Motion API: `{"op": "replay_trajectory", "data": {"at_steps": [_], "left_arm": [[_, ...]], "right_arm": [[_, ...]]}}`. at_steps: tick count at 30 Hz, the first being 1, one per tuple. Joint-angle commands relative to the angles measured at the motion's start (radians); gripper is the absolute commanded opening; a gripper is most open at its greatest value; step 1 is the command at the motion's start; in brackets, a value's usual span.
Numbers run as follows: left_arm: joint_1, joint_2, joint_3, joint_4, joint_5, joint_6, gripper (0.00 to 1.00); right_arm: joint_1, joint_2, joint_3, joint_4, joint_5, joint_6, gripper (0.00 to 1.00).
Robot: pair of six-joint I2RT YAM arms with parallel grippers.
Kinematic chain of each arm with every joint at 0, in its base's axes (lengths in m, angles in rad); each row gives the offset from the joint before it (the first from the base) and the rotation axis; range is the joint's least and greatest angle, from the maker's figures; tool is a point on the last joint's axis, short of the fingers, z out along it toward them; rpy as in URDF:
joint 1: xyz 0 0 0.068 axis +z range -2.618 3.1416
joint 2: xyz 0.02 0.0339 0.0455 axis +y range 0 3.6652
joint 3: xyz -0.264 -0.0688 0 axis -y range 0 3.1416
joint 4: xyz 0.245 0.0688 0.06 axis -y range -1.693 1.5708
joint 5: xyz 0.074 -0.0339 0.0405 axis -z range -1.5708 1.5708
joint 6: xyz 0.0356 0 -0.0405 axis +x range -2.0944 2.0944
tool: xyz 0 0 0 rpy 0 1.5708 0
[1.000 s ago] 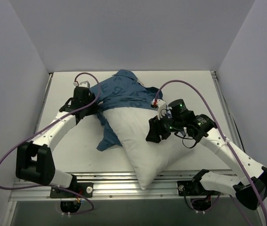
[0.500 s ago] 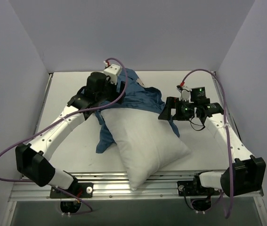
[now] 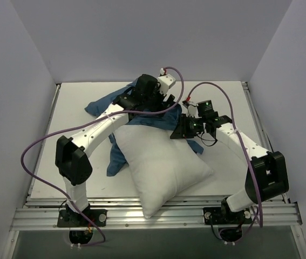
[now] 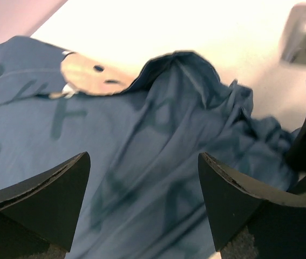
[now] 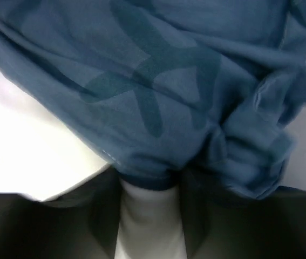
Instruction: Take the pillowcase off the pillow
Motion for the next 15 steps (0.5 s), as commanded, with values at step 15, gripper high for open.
{"op": "replay_trajectory", "data": {"at_steps": [15], "left_arm": [[-0.039,0.171,0.239,-0.278,0.173,0.093,0.85]], "right_arm": [[0.07,-0.071,0.025,-0.012,0.127,-0.072,0.0]]}}
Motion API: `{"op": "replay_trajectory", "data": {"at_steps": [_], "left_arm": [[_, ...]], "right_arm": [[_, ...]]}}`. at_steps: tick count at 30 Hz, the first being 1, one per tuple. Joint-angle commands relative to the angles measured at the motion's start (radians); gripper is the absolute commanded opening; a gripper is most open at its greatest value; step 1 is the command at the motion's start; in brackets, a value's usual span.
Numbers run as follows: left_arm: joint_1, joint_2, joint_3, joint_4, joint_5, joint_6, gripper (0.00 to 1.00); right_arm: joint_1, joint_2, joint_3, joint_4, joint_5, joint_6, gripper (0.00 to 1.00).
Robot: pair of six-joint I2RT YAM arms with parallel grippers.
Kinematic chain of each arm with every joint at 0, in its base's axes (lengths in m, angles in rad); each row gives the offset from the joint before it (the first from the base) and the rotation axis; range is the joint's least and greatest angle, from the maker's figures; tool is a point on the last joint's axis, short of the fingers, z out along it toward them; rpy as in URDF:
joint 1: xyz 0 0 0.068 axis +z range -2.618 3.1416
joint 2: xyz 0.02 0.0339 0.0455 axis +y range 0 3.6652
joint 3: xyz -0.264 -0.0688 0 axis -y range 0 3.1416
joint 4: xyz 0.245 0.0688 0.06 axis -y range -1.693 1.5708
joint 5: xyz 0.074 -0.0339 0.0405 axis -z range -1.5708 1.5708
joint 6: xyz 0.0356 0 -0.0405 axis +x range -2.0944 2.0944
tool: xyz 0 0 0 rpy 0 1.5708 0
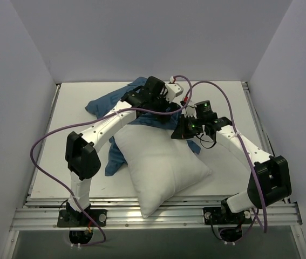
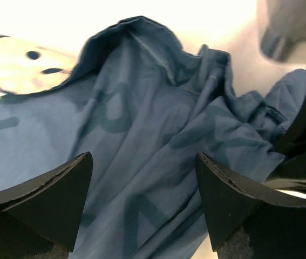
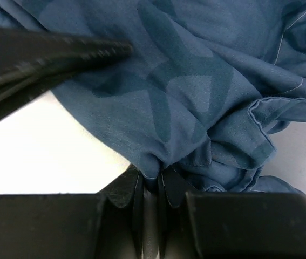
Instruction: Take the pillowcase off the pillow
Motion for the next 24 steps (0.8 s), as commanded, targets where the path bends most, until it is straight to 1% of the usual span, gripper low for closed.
{"op": "replay_trajectory", "data": {"at_steps": [1,4,5,6,8,9,10,11,13,16,17,18,20,22,24], "left_arm": [[-0.012,0.045,0.07,-0.056,0.078,-0.002,0.85],[-0.012,0.086,0.093,-0.094,0.067,-0.013,0.8],[-0.012,0.094,0.093,-0.097,0.053,-0.016,0.76],[-0.012,0.102,0.09,-0.099,0.038,-0.019,0.61],[-0.009,0.12,0.085,-0.097,-0.002,-0.019,0.47],[-0.007,0.125,0.084,-0.088,-0.026,-0.019,0.24],[0.002,0.125,0.078,-0.077,-0.049,-0.028,0.11],[0.01,0.125,0.076,-0.05,-0.104,-0.037,0.03],[0.043,0.116,0.078,-0.021,-0.148,-0.08,0.02],[0.077,0.088,0.087,0.038,-0.247,-0.14,0.02],[0.099,0.082,0.087,0.071,-0.281,-0.149,0.02],[0.108,0.073,0.088,0.087,-0.357,-0.16,0.02],[0.141,0.059,0.095,0.116,-0.437,-0.19,0.02],[0.169,0.051,0.114,0.119,-0.526,-0.235,0.02],[0.212,0.05,0.125,0.122,-0.57,-0.255,0.02]], "right_arm": [[0.014,-0.033,0.035,-0.036,0.045,-0.044,0.0],[0.02,-0.044,0.03,-0.037,0.059,-0.048,0.0],[0.023,-0.052,0.029,-0.037,0.062,-0.048,0.0],[0.024,-0.056,0.029,-0.04,0.071,-0.051,0.0],[0.029,-0.076,0.03,-0.057,0.083,-0.051,0.0],[0.032,-0.087,0.032,-0.063,0.091,-0.054,0.0],[0.034,-0.096,0.03,-0.083,0.096,-0.057,0.0],[0.034,-0.122,0.03,-0.094,0.103,-0.058,0.0],[0.035,-0.151,0.029,-0.13,0.123,-0.06,0.0],[0.035,-0.232,0.018,-0.178,0.152,-0.052,0.0],[0.035,-0.281,0.009,-0.189,0.16,-0.048,0.0],[0.035,-0.308,0.004,-0.198,0.166,-0.046,0.0],[0.032,-0.376,-0.002,-0.235,0.18,-0.035,0.0],[0.034,-0.42,-0.008,-0.275,0.189,-0.031,0.0],[0.032,-0.476,0.003,-0.308,0.211,-0.026,0.0]]}}
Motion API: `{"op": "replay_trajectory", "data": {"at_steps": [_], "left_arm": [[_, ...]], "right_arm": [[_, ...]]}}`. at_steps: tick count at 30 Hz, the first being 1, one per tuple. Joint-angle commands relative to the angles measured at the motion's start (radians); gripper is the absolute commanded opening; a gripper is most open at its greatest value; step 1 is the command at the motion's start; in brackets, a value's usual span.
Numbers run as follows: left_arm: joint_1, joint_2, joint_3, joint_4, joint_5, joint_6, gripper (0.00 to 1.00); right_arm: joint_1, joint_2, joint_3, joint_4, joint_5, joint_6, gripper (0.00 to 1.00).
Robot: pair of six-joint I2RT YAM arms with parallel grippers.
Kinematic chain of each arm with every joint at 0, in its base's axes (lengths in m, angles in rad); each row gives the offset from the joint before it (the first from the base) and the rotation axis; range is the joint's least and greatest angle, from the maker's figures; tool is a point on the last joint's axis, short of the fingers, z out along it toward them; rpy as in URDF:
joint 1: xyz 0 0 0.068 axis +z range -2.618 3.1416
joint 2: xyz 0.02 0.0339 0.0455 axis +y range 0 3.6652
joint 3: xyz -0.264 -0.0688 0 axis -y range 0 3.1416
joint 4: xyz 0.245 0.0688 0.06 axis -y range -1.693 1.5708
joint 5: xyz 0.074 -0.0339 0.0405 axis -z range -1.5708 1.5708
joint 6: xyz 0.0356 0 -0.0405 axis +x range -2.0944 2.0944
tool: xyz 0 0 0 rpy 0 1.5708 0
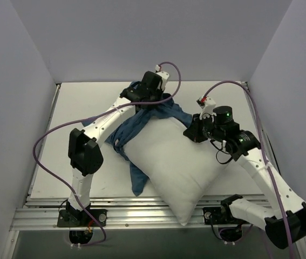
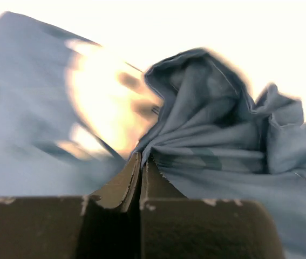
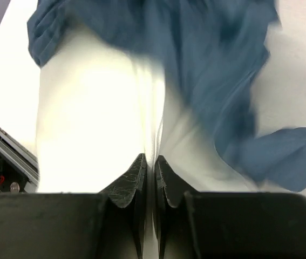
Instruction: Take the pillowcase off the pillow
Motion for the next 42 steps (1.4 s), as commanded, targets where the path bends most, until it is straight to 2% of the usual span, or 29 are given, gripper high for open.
{"op": "replay_trajectory", "data": {"at_steps": [1,5,7,17,20,23,25,29,32,33,35,36,37,38,39,40,42], "left_arm": [[0.187,-0.039,0.055,0.08,-0.394,-0.043,0.02],[0.253,-0.038,0.067,0.063,-0.419,-0.078,0.02],[0.276,-0.028,0.072,0.05,-0.435,-0.083,0.02],[0.392,0.034,0.091,0.008,-0.507,-0.061,0.02],[0.424,0.074,0.119,-0.024,-0.482,-0.083,0.02],[0.408,0.078,0.121,-0.015,-0.318,-0.086,0.02],[0.356,0.039,0.045,0.064,-0.233,-0.062,0.02],[0.264,-0.022,-0.068,0.192,-0.214,0.021,0.07],[0.228,-0.044,-0.09,0.24,-0.211,0.047,0.23],[0.225,-0.053,-0.083,0.235,-0.209,0.044,0.32],[0.219,-0.071,-0.068,0.211,-0.203,0.022,0.41],[0.214,-0.106,-0.07,0.205,-0.203,0.009,0.48],[0.205,-0.132,-0.077,0.204,-0.212,-0.012,0.66],[0.201,-0.158,-0.105,0.201,-0.227,-0.028,0.74],[0.198,-0.223,-0.12,0.195,-0.261,-0.073,0.82],[0.198,-0.257,-0.137,0.177,-0.272,-0.098,0.94],[0.201,-0.35,-0.187,0.146,-0.333,-0.156,0.96]], "right_arm": [[-0.004,-0.145,0.019,-0.235,0.008,0.01,0.0],[-0.005,-0.22,0.053,-0.298,0.022,-0.007,0.0],[-0.004,-0.234,0.07,-0.335,0.076,-0.004,0.0],[-0.008,-0.231,0.195,-0.389,0.234,0.013,0.0],[-0.01,-0.217,0.208,-0.407,0.271,0.007,0.0],[-0.01,-0.184,0.18,-0.398,0.22,-0.021,0.0],[-0.008,-0.135,0.163,-0.384,0.193,-0.036,0.0],[0.008,-0.081,0.14,-0.286,0.139,-0.065,0.02],[0.025,-0.016,0.162,-0.223,0.114,-0.093,0.21],[0.048,0.005,0.171,-0.199,0.125,-0.116,0.39],[0.09,0.068,0.203,-0.183,0.166,-0.145,0.58],[0.152,0.091,0.214,-0.174,0.2,-0.183,0.75],[0.189,0.135,0.223,-0.166,0.278,-0.202,0.82],[0.226,0.157,0.237,-0.157,0.318,-0.219,0.88],[0.264,0.18,0.243,-0.139,0.352,-0.252,0.99],[0.334,0.224,0.248,-0.129,0.423,-0.294,1.0],[0.398,0.266,0.255,-0.093,0.488,-0.334,1.0]]}}
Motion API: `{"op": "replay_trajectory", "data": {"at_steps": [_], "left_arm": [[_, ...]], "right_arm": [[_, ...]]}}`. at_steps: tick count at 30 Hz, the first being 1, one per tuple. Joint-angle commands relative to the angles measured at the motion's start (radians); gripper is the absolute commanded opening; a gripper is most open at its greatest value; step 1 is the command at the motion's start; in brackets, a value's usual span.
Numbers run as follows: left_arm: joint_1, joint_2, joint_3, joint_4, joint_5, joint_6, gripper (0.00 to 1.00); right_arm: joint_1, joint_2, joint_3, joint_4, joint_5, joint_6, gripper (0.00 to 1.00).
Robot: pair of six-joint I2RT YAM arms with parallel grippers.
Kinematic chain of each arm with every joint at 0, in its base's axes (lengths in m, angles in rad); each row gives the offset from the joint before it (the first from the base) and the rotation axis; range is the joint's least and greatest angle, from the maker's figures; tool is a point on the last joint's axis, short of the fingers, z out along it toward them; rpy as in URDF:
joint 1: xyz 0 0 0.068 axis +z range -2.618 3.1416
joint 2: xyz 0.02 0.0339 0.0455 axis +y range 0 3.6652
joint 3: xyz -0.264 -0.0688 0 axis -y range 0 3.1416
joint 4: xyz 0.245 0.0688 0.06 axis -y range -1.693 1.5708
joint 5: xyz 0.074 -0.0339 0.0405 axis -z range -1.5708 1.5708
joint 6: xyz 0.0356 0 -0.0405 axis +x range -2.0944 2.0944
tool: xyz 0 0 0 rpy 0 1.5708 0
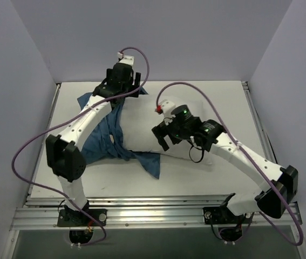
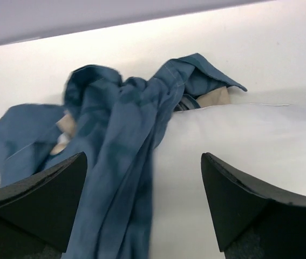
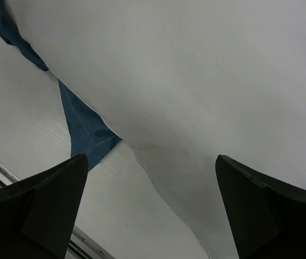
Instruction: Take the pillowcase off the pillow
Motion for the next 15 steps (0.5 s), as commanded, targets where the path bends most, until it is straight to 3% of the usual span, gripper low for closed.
{"op": "replay_trajectory", "data": {"at_steps": [1,8,15], "left_arm": [[0.009,-0.223,-0.039,-0.036,-0.096,-0.118,0.94],[0.116,-0.489,-0.292,-0.205,-0.087,-0.241,0.94],[0.228,-0.717,-0.557,-0.245,-0.021,-0.298,0.94]], "right_arm": [[0.14,0.081,0.038,0.085,0.188,-0.149,1.0],[0.324,0.221,0.061,0.16,0.371,-0.297,1.0],[0.363,0.36,0.05,0.249,0.463,-0.397,1.0]]}}
